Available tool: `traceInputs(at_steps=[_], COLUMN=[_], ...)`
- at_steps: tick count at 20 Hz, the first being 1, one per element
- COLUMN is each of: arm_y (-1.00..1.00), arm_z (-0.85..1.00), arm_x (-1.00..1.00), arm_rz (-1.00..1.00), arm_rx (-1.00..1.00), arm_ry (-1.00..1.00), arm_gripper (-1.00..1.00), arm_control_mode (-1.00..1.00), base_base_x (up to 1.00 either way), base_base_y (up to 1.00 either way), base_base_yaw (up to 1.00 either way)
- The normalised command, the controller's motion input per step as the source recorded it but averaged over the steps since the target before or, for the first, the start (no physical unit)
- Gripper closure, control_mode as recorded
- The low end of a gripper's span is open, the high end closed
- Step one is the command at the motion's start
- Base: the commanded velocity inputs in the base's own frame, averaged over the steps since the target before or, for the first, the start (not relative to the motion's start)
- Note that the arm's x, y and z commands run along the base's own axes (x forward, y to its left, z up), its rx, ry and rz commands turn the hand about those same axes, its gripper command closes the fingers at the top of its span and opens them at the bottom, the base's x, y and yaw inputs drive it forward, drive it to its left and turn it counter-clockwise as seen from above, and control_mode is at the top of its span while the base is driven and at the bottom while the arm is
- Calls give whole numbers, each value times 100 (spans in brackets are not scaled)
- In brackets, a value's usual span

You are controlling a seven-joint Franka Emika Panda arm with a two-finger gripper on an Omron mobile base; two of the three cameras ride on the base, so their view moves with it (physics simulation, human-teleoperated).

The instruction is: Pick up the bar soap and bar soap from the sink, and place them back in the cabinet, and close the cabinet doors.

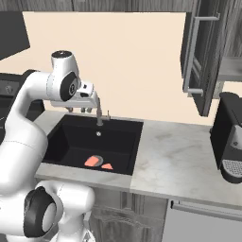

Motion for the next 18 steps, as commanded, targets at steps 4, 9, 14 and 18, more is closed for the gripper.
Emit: traceInputs(at_steps=[4,9,14,18], arm_y=[0,0,-1,-10], arm_z=[0,0,0,0], arm_x=[1,20,31,39], arm_rz=[0,0,0,0], arm_rx=[0,0,0,0], arm_ry=[0,2,8,12], arm_gripper=[-100,-100,-100,-100], arm_control_mode=[-100,-100,-100,-100], base_base_x=[0,0,0,0], base_base_y=[0,0,0,0], base_base_yaw=[0,0,0,0])
